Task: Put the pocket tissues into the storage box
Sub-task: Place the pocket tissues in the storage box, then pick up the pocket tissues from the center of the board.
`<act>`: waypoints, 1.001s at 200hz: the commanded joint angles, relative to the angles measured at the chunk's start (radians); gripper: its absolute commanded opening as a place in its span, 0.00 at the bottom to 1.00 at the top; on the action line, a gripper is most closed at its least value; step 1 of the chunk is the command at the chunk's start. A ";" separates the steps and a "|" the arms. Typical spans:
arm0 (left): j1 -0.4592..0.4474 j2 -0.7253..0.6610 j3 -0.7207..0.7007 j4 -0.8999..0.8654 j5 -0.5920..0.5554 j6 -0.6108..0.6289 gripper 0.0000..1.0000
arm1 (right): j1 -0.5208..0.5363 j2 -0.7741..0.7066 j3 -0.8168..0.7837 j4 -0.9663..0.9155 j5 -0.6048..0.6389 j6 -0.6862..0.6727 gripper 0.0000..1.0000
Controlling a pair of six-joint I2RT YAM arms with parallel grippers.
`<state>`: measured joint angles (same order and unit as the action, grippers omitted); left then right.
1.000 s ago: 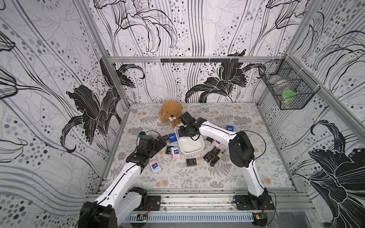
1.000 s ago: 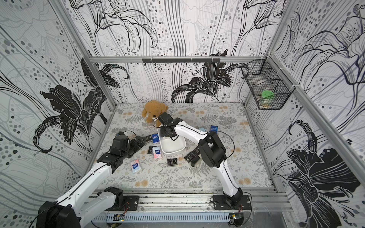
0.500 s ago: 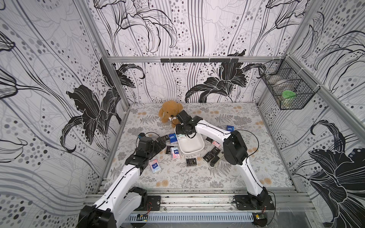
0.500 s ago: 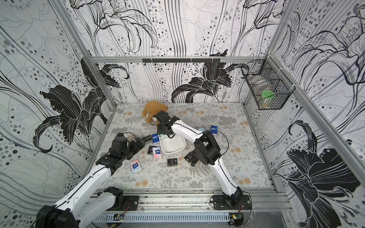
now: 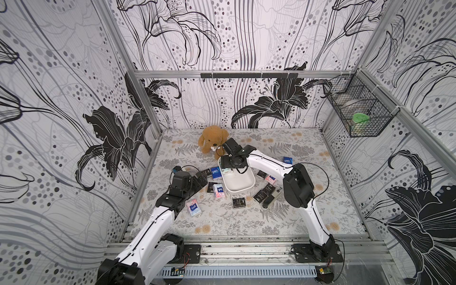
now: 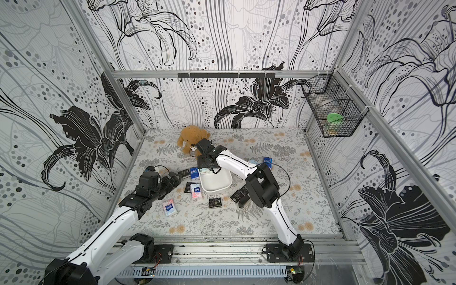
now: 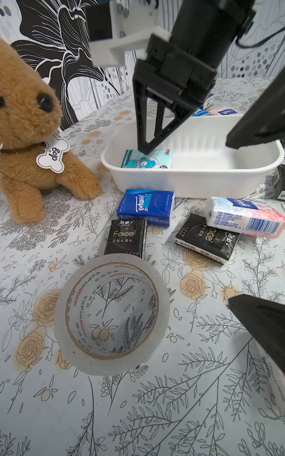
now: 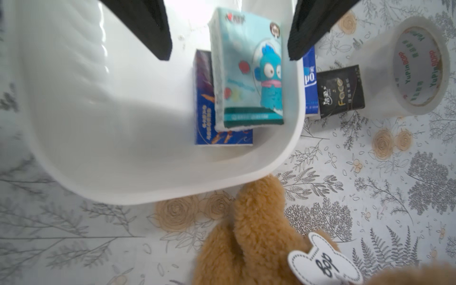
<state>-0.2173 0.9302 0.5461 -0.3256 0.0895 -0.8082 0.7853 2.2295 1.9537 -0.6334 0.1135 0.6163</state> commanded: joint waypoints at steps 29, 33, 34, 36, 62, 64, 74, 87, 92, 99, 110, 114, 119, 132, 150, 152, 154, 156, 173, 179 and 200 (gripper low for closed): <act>-0.005 0.045 0.077 0.003 0.076 0.043 0.97 | -0.029 -0.229 -0.201 -0.006 0.061 -0.019 0.85; -0.006 0.048 0.078 0.004 0.078 0.043 0.97 | -0.037 -0.241 -0.219 -0.007 0.064 -0.020 0.86; -0.007 0.048 0.080 0.005 0.078 0.043 0.97 | -0.038 -0.244 -0.224 -0.007 0.065 -0.020 0.86; -0.007 0.050 0.080 0.006 0.078 0.043 0.97 | -0.041 -0.252 -0.234 -0.007 0.066 -0.020 0.86; -0.017 0.049 0.077 0.022 0.076 0.020 0.97 | -0.099 -0.334 -0.372 -0.030 0.057 0.013 0.87; -0.018 0.048 0.076 0.024 0.076 0.017 0.97 | -0.104 -0.340 -0.383 -0.033 0.056 0.017 0.87; -0.024 0.046 0.072 0.031 0.076 0.007 0.97 | -0.126 -0.379 -0.440 -0.040 0.057 0.038 0.88; -0.033 0.046 0.070 0.042 0.073 -0.006 0.97 | -0.158 -0.434 -0.519 -0.051 0.064 0.071 0.89; -0.035 0.046 0.068 0.045 0.072 -0.007 0.97 | -0.170 -0.455 -0.553 -0.053 0.065 0.083 0.89; -0.042 0.048 0.069 0.049 0.069 -0.012 0.97 | -0.187 -0.486 -0.597 -0.056 0.067 0.100 0.89; -0.049 0.054 0.068 0.056 0.067 -0.018 0.97 | -0.210 -0.531 -0.663 -0.058 0.071 0.116 0.89; -0.051 0.057 0.068 0.058 0.067 -0.021 0.97 | -0.216 -0.546 -0.683 -0.061 0.076 0.122 0.89; -0.054 0.061 0.070 0.064 0.066 -0.024 0.97 | -0.220 -0.555 -0.707 -0.066 0.083 0.127 0.89; -0.063 0.072 0.073 0.072 0.061 -0.029 0.97 | -0.228 -0.606 -0.753 -0.081 0.104 0.140 0.90; -0.072 0.086 0.083 0.084 0.055 -0.037 0.97 | -0.232 -0.639 -0.797 -0.092 0.119 0.158 0.91; -0.074 0.089 0.085 0.085 0.054 -0.038 0.97 | -0.232 -0.642 -0.802 -0.091 0.118 0.160 0.91; -0.074 0.090 0.086 0.086 0.053 -0.038 0.97 | -0.233 -0.645 -0.806 -0.091 0.117 0.162 0.92; -0.075 0.093 0.088 0.088 0.054 -0.039 0.97 | -0.234 -0.647 -0.811 -0.091 0.118 0.166 0.92; -0.082 0.105 0.099 0.098 0.052 -0.047 0.97 | -0.251 -0.664 -0.845 -0.063 0.102 0.184 0.92; -0.083 0.109 0.105 0.099 0.051 -0.046 0.97 | -0.258 -0.665 -0.852 -0.053 0.094 0.192 0.92; -0.089 0.117 0.117 0.098 0.049 -0.047 0.97 | -0.277 -0.656 -0.859 -0.021 0.084 0.223 0.92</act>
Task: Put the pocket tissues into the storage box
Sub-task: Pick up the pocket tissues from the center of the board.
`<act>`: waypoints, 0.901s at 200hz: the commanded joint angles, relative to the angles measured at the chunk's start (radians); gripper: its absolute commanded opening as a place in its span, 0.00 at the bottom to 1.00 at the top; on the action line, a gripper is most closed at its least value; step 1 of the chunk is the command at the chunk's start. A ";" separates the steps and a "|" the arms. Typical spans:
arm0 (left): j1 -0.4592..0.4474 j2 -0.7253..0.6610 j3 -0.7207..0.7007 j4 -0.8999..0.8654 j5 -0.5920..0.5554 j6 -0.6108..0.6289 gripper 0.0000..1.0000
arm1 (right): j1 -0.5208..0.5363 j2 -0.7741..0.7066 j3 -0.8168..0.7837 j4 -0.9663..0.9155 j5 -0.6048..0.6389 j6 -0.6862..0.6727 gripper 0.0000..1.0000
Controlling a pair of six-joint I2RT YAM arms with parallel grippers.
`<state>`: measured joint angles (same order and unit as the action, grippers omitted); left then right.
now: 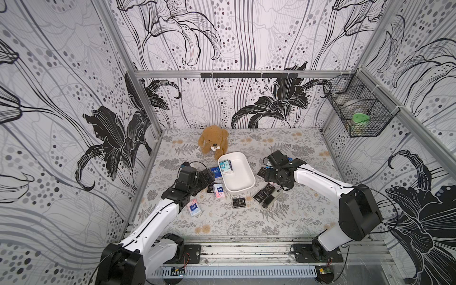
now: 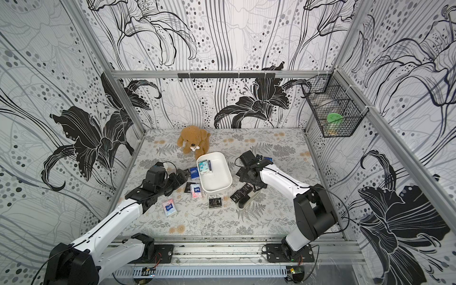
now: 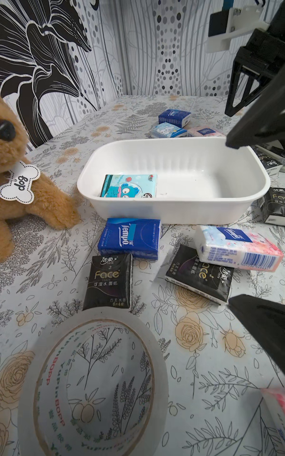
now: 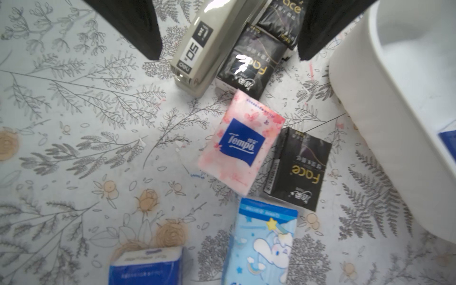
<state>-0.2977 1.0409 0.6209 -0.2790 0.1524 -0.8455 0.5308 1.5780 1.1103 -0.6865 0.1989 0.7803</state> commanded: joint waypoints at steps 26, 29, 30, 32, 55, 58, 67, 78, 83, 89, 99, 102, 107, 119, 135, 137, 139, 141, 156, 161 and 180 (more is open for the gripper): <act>-0.010 0.003 0.044 0.043 -0.025 -0.009 0.97 | -0.048 0.030 -0.009 0.077 -0.026 0.093 0.91; -0.010 0.002 0.044 0.041 -0.025 -0.009 0.97 | -0.050 0.033 -0.010 0.083 -0.028 0.096 0.90; -0.009 0.001 0.043 0.041 -0.025 -0.009 0.97 | -0.050 0.035 -0.009 0.086 -0.029 0.097 0.90; -0.010 -0.001 0.042 0.040 -0.026 -0.009 0.97 | -0.053 0.037 -0.009 0.090 -0.033 0.098 0.90; -0.010 -0.015 0.033 0.033 -0.034 -0.009 0.97 | -0.061 0.075 0.008 0.117 -0.047 0.110 0.89; -0.011 -0.017 0.032 0.032 -0.036 -0.009 0.97 | -0.060 0.081 0.011 0.117 -0.047 0.111 0.89; -0.010 -0.023 0.027 0.031 -0.038 -0.008 0.97 | -0.060 0.086 0.020 0.117 -0.047 0.115 0.88; -0.010 -0.028 0.022 0.027 -0.042 -0.007 0.97 | -0.060 0.125 0.025 0.120 -0.047 0.121 0.88; -0.009 -0.032 0.021 0.025 -0.043 -0.007 0.97 | -0.060 0.130 0.025 0.124 -0.047 0.126 0.87; -0.009 -0.033 0.019 0.022 -0.046 -0.006 0.97 | -0.060 0.135 0.023 0.128 -0.044 0.133 0.86; -0.010 -0.036 0.018 0.021 -0.048 -0.004 0.97 | -0.060 0.142 0.019 0.134 -0.042 0.141 0.85; -0.010 -0.036 0.018 0.020 -0.049 -0.003 0.97 | -0.060 0.145 0.016 0.137 -0.042 0.142 0.84; -0.010 -0.036 0.018 0.020 -0.050 -0.003 0.97 | -0.060 0.149 0.016 0.140 -0.039 0.146 0.83; -0.009 -0.039 0.018 0.016 -0.051 0.000 0.97 | -0.061 0.160 0.013 0.145 -0.034 0.153 0.81; -0.010 -0.045 0.015 0.015 -0.056 0.000 0.97 | -0.060 0.173 0.010 0.160 -0.033 0.154 0.79; -0.009 -0.044 0.014 0.015 -0.056 0.001 0.97 | -0.060 0.175 0.010 0.162 -0.033 0.154 0.78; -0.010 -0.045 0.015 0.015 -0.056 0.002 0.97 | -0.061 0.177 0.010 0.163 -0.032 0.153 0.78; -0.010 -0.044 0.014 0.015 -0.057 0.002 0.97 | -0.061 0.179 0.010 0.165 -0.033 0.153 0.78; -0.010 -0.048 0.010 0.013 -0.057 0.001 0.97 | -0.060 0.190 0.012 0.172 -0.031 0.154 0.77; -0.010 -0.049 0.011 0.012 -0.057 0.002 0.97 | -0.060 0.191 0.013 0.174 -0.031 0.153 0.76; -0.010 -0.057 0.012 0.004 -0.060 0.004 0.97 | -0.060 0.188 0.018 0.182 -0.027 0.158 0.77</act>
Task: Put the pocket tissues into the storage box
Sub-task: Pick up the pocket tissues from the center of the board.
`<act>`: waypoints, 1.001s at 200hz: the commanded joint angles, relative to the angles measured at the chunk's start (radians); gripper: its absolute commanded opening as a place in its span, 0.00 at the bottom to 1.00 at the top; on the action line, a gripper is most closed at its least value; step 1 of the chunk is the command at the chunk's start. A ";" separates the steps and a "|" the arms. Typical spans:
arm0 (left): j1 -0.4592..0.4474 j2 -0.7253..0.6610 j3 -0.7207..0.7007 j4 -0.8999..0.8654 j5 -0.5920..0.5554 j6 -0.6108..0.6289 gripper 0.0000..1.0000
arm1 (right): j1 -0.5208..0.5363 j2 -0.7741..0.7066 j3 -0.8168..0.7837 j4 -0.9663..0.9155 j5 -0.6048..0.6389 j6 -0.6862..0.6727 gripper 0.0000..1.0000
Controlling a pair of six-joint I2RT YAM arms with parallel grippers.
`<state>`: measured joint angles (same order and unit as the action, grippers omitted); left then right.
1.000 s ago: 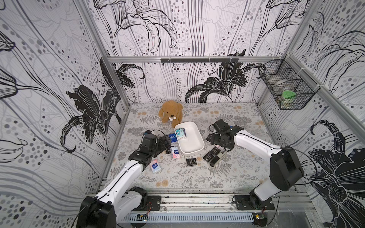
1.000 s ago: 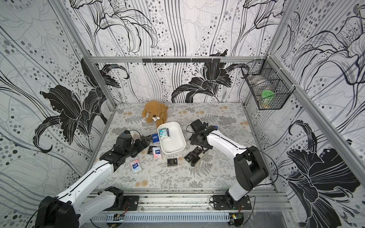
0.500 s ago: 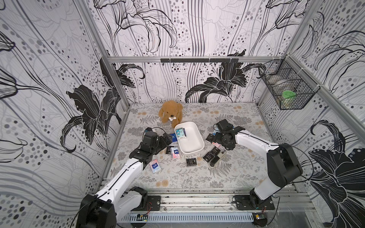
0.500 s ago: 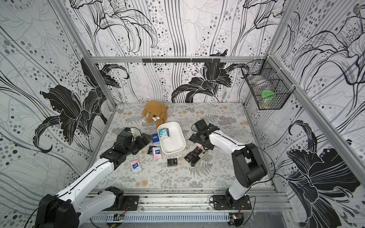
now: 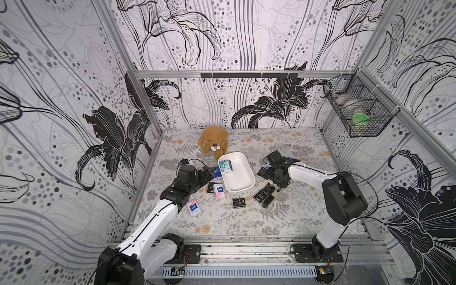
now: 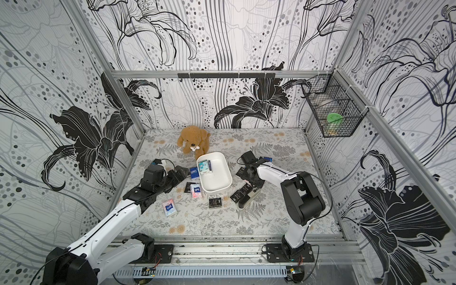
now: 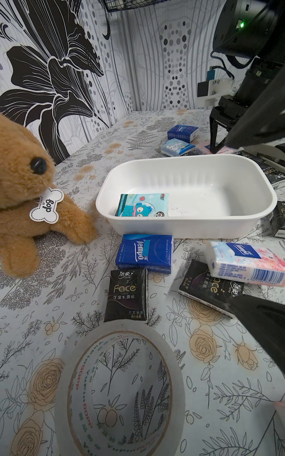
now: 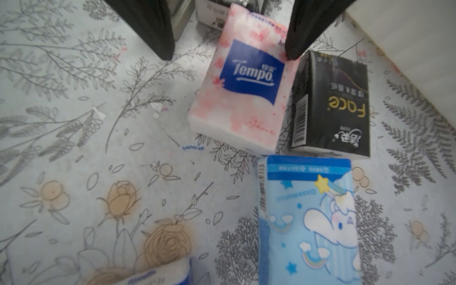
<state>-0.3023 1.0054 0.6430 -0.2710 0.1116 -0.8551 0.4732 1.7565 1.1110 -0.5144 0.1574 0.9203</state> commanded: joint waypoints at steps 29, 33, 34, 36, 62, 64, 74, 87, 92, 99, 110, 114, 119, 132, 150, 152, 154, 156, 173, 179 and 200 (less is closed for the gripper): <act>-0.005 -0.035 -0.014 -0.007 -0.028 0.013 0.97 | -0.003 0.007 0.023 0.020 0.028 0.019 0.77; -0.006 -0.035 -0.014 -0.007 -0.029 0.013 0.97 | -0.003 0.008 0.026 0.019 0.029 0.019 0.77; -0.005 -0.034 -0.013 -0.008 -0.029 0.013 0.97 | -0.004 0.009 0.028 0.018 0.030 0.019 0.77; -0.005 -0.036 -0.014 -0.008 -0.029 0.012 0.97 | -0.003 0.011 0.028 0.017 0.031 0.017 0.77; -0.006 -0.035 -0.009 -0.013 -0.027 0.012 0.97 | -0.002 0.014 0.041 0.014 0.036 0.023 0.77; -0.006 -0.037 -0.009 -0.012 -0.027 0.013 0.97 | -0.003 0.014 0.040 0.014 0.037 0.024 0.77; -0.005 -0.038 -0.009 -0.013 -0.029 0.014 0.97 | -0.002 0.013 0.039 0.016 0.036 0.030 0.77; -0.005 -0.036 -0.009 -0.011 -0.031 0.013 0.97 | -0.002 0.010 0.035 0.019 0.039 0.037 0.77; -0.005 -0.036 -0.009 -0.011 -0.030 0.012 0.97 | -0.002 0.008 0.034 0.022 0.040 0.041 0.77; -0.005 -0.035 -0.010 -0.010 -0.029 0.013 0.97 | -0.003 0.010 0.031 0.029 0.039 0.043 0.77; -0.006 -0.033 -0.014 -0.005 -0.027 0.011 0.97 | -0.005 0.023 0.036 0.031 0.031 0.043 0.78; -0.005 -0.033 -0.013 -0.005 -0.026 0.010 0.97 | -0.006 0.027 0.038 0.032 0.027 0.042 0.78; -0.005 -0.031 -0.014 -0.004 -0.026 0.011 0.97 | -0.007 0.034 0.042 0.034 0.024 0.040 0.78; -0.005 -0.029 -0.014 -0.004 -0.023 0.011 0.97 | -0.008 0.054 0.051 0.034 0.021 0.039 0.78; -0.005 -0.032 -0.014 -0.004 -0.023 0.010 0.97 | -0.012 0.078 0.057 0.034 0.016 0.034 0.78; -0.005 -0.033 -0.014 -0.005 -0.023 0.012 0.97 | -0.012 0.080 0.058 0.033 0.016 0.034 0.78; -0.006 -0.034 -0.014 -0.006 -0.024 0.011 0.97 | -0.012 0.082 0.058 0.033 0.015 0.035 0.78; -0.006 -0.034 -0.014 -0.006 -0.024 0.010 0.97 | -0.012 0.085 0.059 0.032 0.014 0.034 0.78; -0.005 -0.039 -0.016 -0.007 -0.027 0.009 0.97 | -0.011 0.095 0.054 0.029 0.014 0.032 0.76; -0.006 -0.040 -0.017 -0.007 -0.027 0.010 0.97 | -0.012 0.096 0.051 0.028 0.014 0.033 0.74; -0.006 -0.041 -0.021 -0.007 -0.029 0.010 0.97 | -0.012 0.090 0.037 0.030 0.020 0.024 0.59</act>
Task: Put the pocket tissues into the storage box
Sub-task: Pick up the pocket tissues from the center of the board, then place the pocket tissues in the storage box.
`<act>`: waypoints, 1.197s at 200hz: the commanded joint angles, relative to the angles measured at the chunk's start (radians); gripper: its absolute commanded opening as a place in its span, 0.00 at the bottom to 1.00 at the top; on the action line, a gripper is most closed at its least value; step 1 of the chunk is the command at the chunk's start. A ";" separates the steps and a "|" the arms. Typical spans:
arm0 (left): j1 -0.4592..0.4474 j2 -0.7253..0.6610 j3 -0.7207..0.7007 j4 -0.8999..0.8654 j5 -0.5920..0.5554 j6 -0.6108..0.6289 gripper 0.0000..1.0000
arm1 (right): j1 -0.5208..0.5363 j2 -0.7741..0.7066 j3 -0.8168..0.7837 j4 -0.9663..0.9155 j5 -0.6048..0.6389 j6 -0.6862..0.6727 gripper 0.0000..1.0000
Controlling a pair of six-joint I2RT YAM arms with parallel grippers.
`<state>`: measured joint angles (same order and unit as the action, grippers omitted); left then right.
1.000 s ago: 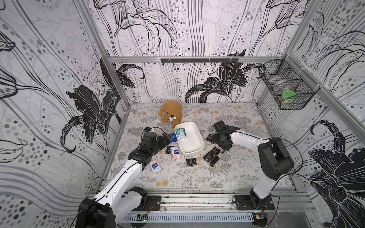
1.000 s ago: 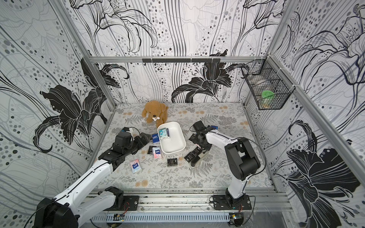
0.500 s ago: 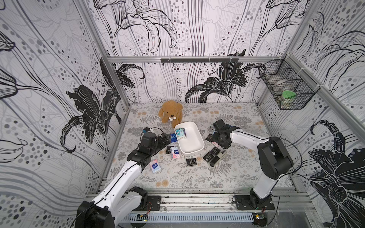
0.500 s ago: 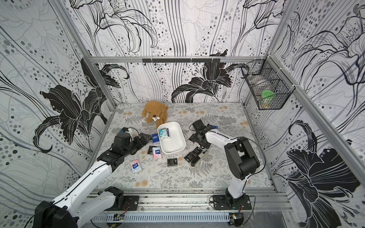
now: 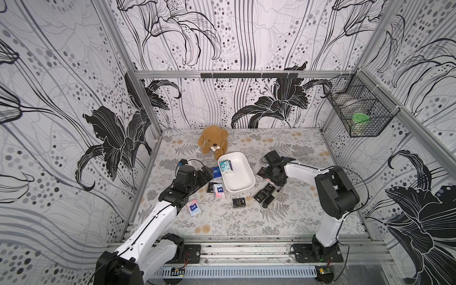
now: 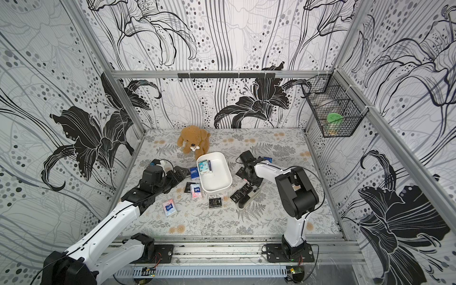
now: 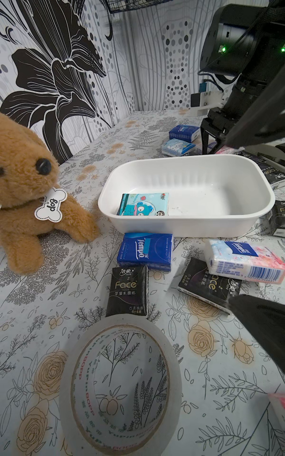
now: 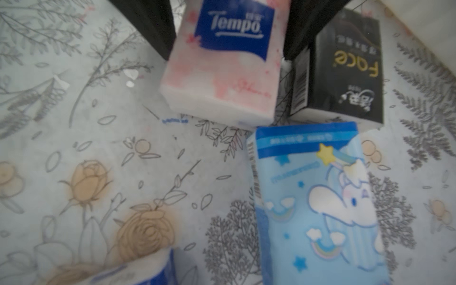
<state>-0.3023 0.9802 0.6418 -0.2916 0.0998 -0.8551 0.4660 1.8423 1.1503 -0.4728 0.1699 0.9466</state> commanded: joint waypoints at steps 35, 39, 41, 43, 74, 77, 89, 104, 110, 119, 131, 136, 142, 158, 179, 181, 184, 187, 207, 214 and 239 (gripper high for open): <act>-0.005 -0.011 -0.033 0.026 -0.017 0.007 0.97 | -0.004 -0.031 0.008 -0.049 0.042 -0.058 0.54; -0.005 -0.010 -0.037 0.029 -0.016 0.006 0.97 | -0.004 -0.038 0.010 -0.055 0.046 -0.071 0.54; -0.006 -0.010 -0.038 0.031 -0.016 0.005 0.97 | -0.005 -0.041 0.011 -0.059 0.049 -0.078 0.54; -0.005 -0.008 -0.040 0.033 -0.015 0.004 0.97 | -0.005 -0.044 0.013 -0.060 0.048 -0.087 0.54; -0.005 0.011 -0.067 0.065 -0.014 -0.007 0.97 | -0.004 -0.100 0.034 -0.080 0.021 -0.233 0.54; -0.005 0.013 -0.071 0.070 -0.014 -0.007 0.97 | -0.004 -0.107 0.034 -0.078 0.014 -0.246 0.53; -0.006 0.025 -0.083 0.092 -0.020 -0.005 0.97 | -0.004 -0.129 0.037 -0.070 -0.015 -0.290 0.52; -0.004 0.049 -0.093 0.103 -0.032 -0.001 0.97 | -0.004 -0.147 0.056 -0.067 -0.053 -0.339 0.50; -0.004 0.060 -0.096 0.106 -0.035 -0.001 0.97 | -0.004 -0.151 0.068 -0.066 -0.074 -0.362 0.49; -0.002 0.075 -0.099 0.111 -0.035 -0.002 0.97 | -0.002 -0.153 0.090 -0.066 -0.103 -0.396 0.49; -0.001 0.088 -0.103 0.118 -0.034 -0.007 0.97 | 0.004 -0.152 0.126 -0.064 -0.145 -0.441 0.48; -0.002 0.093 -0.105 0.122 -0.033 -0.009 0.97 | 0.008 -0.148 0.143 -0.066 -0.159 -0.460 0.48; -0.001 0.095 -0.106 0.126 -0.032 -0.011 0.97 | 0.015 -0.141 0.165 -0.068 -0.174 -0.481 0.48; -0.002 0.097 -0.110 0.132 -0.029 -0.024 0.97 | 0.036 -0.115 0.224 -0.074 -0.217 -0.518 0.48; -0.002 0.095 -0.108 0.132 -0.026 -0.031 0.97 | 0.080 -0.061 0.311 -0.088 -0.252 -0.547 0.48; -0.001 0.094 -0.108 0.132 -0.025 -0.032 0.97 | 0.086 -0.057 0.318 -0.090 -0.253 -0.551 0.48; -0.001 0.095 -0.108 0.132 -0.025 -0.032 0.97 | 0.095 -0.045 0.334 -0.093 -0.252 -0.555 0.48; -0.001 0.095 -0.107 0.132 -0.023 -0.033 0.97 | 0.103 -0.034 0.349 -0.098 -0.249 -0.559 0.47; -0.001 0.091 -0.102 0.127 -0.020 -0.038 0.97 | 0.151 0.044 0.446 -0.125 -0.235 -0.574 0.48; -0.002 0.092 -0.100 0.125 -0.018 -0.038 0.97 | 0.164 0.072 0.481 -0.136 -0.233 -0.580 0.47; -0.001 0.083 -0.090 0.106 -0.017 -0.036 0.97 | 0.201 0.168 0.600 -0.168 -0.220 -0.592 0.47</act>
<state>-0.3023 1.0763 0.5377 -0.2016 0.0860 -0.8860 0.6422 1.9331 1.6638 -0.5690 -0.0498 0.3969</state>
